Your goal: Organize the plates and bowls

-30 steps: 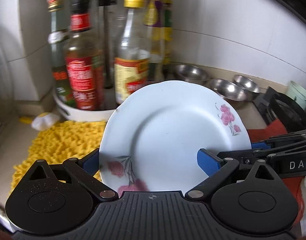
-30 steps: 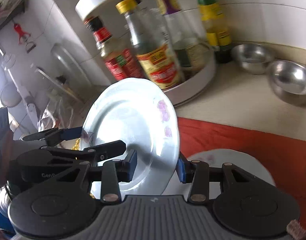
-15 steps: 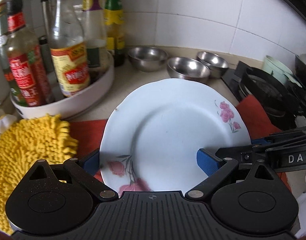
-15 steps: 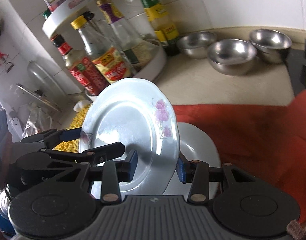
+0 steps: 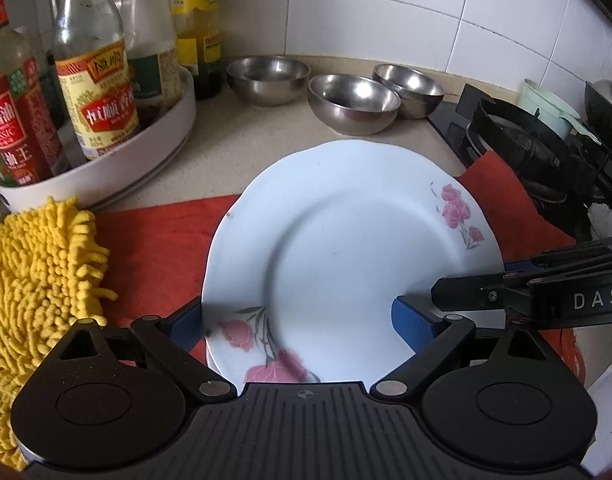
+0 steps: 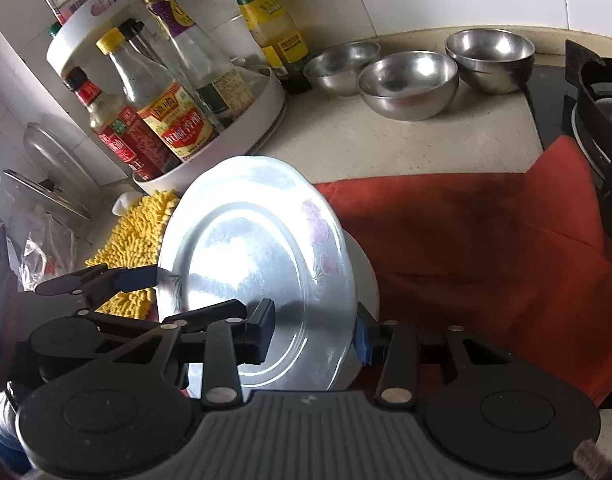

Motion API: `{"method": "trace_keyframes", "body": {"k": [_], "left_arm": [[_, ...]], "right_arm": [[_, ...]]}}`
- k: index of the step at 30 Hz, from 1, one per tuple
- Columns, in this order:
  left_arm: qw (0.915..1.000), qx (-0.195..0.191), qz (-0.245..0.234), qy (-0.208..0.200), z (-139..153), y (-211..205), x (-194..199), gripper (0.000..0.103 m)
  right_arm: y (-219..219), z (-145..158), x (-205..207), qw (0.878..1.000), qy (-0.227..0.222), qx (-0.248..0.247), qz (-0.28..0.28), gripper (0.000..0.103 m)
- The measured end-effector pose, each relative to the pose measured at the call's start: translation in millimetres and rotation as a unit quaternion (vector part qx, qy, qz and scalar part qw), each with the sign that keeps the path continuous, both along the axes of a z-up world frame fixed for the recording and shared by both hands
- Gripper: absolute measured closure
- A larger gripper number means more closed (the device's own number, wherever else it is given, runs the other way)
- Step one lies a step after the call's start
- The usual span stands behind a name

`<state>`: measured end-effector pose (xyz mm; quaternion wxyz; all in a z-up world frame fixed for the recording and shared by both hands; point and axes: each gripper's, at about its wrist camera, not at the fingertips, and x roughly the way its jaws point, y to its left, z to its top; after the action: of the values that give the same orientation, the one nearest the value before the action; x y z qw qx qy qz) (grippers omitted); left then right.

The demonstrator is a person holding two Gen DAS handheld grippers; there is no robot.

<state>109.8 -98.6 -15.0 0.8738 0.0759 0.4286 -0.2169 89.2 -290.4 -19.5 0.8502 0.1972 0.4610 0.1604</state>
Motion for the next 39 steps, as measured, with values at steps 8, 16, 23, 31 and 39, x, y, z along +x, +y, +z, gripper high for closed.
{"method": "trace_keyframes", "body": {"k": [8, 16, 23, 31, 39], "left_arm": [[0.9999, 0.002, -0.008, 0.010, -7, -5, 3, 0.006], [0.9998, 0.010, -0.006, 0.016, -13, -6, 7, 0.008], [0.9997, 0.012, -0.010, -0.018, -3, -8, 2, 0.003], [0.9996, 0.021, 0.009, -0.013, 2, -4, 3, 0.002], [0.9983, 0.021, 0.048, -0.027, 13, 6, 3, 0.002]], "right_arm": [[-4, -6, 2, 1.000, 0.011, -0.005, -0.002, 0.064], [2, -6, 5, 0.999, -0.003, -0.035, 0.006, 0.064], [2, -2, 7, 0.997, -0.037, -0.072, 0.009, 0.062], [8, 13, 8, 0.993, -0.073, -0.090, 0.010, 0.062], [20, 27, 4, 0.992, -0.099, -0.080, 0.024, 0.060]]}}
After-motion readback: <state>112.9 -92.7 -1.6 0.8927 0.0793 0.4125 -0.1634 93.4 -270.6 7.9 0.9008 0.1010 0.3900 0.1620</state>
